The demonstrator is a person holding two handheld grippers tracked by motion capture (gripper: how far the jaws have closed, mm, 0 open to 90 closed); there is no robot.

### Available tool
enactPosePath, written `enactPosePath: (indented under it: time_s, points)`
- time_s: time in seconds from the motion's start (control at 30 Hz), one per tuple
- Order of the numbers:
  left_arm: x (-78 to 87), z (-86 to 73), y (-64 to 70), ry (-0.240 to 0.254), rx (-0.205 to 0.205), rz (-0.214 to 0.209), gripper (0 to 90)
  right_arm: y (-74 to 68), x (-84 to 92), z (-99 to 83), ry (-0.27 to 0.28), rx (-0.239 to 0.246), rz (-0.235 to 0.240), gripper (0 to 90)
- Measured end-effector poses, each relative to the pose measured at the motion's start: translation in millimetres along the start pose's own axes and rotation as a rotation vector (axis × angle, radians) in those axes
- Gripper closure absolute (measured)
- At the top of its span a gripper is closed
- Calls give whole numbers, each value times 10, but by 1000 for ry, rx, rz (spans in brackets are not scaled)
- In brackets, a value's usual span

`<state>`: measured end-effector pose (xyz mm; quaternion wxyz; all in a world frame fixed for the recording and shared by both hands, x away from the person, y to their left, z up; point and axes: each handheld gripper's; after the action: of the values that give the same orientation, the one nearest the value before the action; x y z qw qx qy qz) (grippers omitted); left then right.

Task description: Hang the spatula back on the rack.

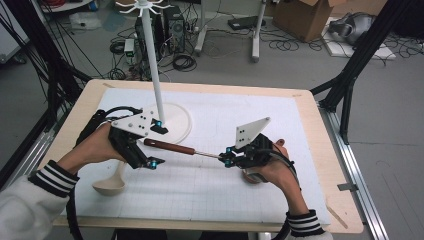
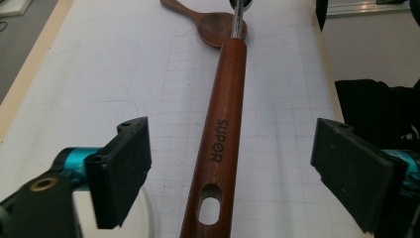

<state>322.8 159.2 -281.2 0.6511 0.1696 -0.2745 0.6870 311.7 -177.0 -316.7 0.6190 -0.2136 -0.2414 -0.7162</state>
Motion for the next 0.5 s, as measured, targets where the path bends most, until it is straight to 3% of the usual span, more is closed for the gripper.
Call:
enactPosePath:
  time_s: [0.33, 0.5]
  points:
    - [-24, 5, -4, -49, -15, -43, 298, -11, -7, 6, 3, 20, 22, 850]
    - [-33, 0, 6, -76, -16, -43, 302, -15, -9, 5, -2, 21, 18, 850]
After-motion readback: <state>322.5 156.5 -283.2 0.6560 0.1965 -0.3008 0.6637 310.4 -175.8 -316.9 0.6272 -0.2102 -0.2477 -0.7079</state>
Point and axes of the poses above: each handheld gripper's, and its own axes: x roughly backward along the jaws, z roughly out of its top, y roughly to its right, and after that the axes turned 6 degrees about y, right-handed
